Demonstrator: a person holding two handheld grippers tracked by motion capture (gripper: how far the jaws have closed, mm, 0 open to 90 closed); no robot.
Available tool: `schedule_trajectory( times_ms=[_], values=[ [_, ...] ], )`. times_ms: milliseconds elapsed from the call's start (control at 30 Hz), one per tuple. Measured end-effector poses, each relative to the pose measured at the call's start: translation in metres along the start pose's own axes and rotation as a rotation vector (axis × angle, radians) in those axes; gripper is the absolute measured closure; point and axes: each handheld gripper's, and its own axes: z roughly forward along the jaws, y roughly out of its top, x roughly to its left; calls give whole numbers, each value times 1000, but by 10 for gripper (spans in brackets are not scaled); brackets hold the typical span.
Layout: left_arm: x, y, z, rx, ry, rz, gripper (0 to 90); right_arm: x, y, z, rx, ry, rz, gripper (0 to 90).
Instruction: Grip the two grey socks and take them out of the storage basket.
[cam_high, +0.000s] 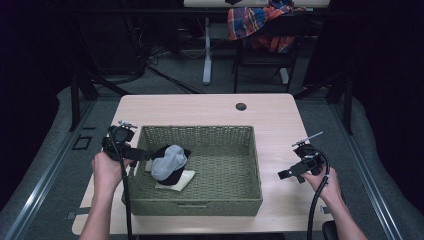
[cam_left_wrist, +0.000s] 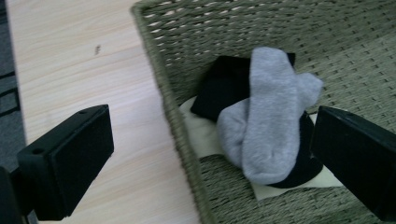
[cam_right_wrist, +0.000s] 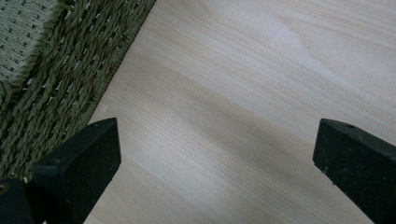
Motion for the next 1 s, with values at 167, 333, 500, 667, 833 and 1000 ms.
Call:
schedule_trajectory(
  times_ms=[167,333,500,667,833,1000],
  values=[
    [-10,6,10,15,-5,38,0,-1,0,0,6,0,-4,8],
    [-20,10,22,41,-25,65,0,1,0,1,-1,4,6,9],
    [-25,10,33,78,-44,81,5,-2,0,0,21,5,-8,9],
    [-31,9,40,101,-83,103,161,-2,0,1,4,9,9,10],
    [-40,7,52,148,-118,141,249,-1,-1,1,5,10,11,15],
    [-45,4,62,194,-148,168,404,-2,0,1,17,10,3,17]
  ],
)
